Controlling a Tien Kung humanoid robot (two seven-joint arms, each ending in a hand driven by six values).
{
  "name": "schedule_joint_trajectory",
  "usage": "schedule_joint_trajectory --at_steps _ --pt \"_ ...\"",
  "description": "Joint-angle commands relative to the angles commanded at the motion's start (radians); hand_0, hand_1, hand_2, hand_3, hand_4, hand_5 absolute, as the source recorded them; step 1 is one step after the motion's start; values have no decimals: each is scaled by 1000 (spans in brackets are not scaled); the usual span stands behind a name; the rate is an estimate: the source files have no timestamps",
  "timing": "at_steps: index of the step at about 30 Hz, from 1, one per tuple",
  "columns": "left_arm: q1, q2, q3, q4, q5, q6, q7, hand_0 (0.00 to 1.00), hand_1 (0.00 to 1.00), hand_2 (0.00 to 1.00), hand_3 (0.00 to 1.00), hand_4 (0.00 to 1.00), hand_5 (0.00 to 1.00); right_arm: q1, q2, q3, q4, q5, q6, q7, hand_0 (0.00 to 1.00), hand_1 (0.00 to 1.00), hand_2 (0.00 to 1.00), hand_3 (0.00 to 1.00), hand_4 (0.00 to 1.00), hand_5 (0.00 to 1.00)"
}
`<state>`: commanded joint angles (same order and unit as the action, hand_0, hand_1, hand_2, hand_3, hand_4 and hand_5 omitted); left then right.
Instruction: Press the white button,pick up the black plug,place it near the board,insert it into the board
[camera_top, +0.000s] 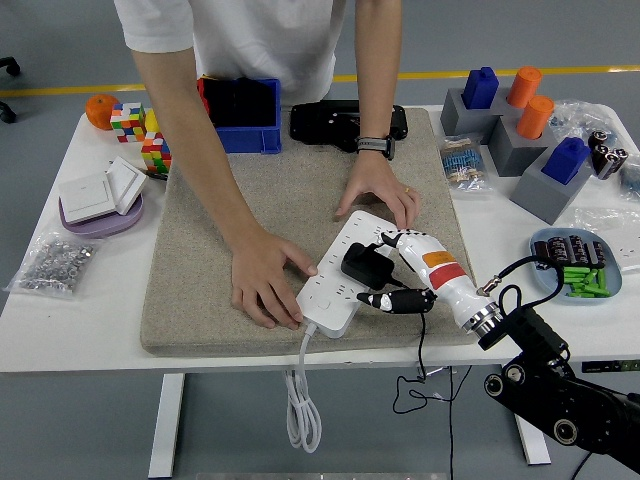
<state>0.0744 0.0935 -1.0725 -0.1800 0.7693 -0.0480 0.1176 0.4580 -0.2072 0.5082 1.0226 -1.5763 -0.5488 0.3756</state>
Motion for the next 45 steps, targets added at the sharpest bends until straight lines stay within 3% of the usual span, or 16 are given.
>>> schedule_joint_trajectory --at_steps 7,18,33,40,45 --pt "-2 1 3 0 -1 0 1 704 664 585 674 665 255 7 4 -25 -21 10 4 1 750 633 568 574 953 179" --pt "2 2 1 0 2 0 1 705 662 585 674 664 254 1 0 -29 29 5 3 0 750 632 567 575 951 179" --pt "3 0 -12 0 8 1 1 705 664 585 673 665 253 -50 -90 184 294 -76 15 -22 750 630 565 574 949 177" --pt "1 2 -24 0 14 1 2 705 664 585 673 666 255 -124 -130 310 405 -109 36 -32 750 630 564 572 949 178" --pt "-4 6 -30 0 18 2 1 705 664 586 674 665 255 -188 -140 422 446 -122 51 -41 750 630 563 572 949 178"
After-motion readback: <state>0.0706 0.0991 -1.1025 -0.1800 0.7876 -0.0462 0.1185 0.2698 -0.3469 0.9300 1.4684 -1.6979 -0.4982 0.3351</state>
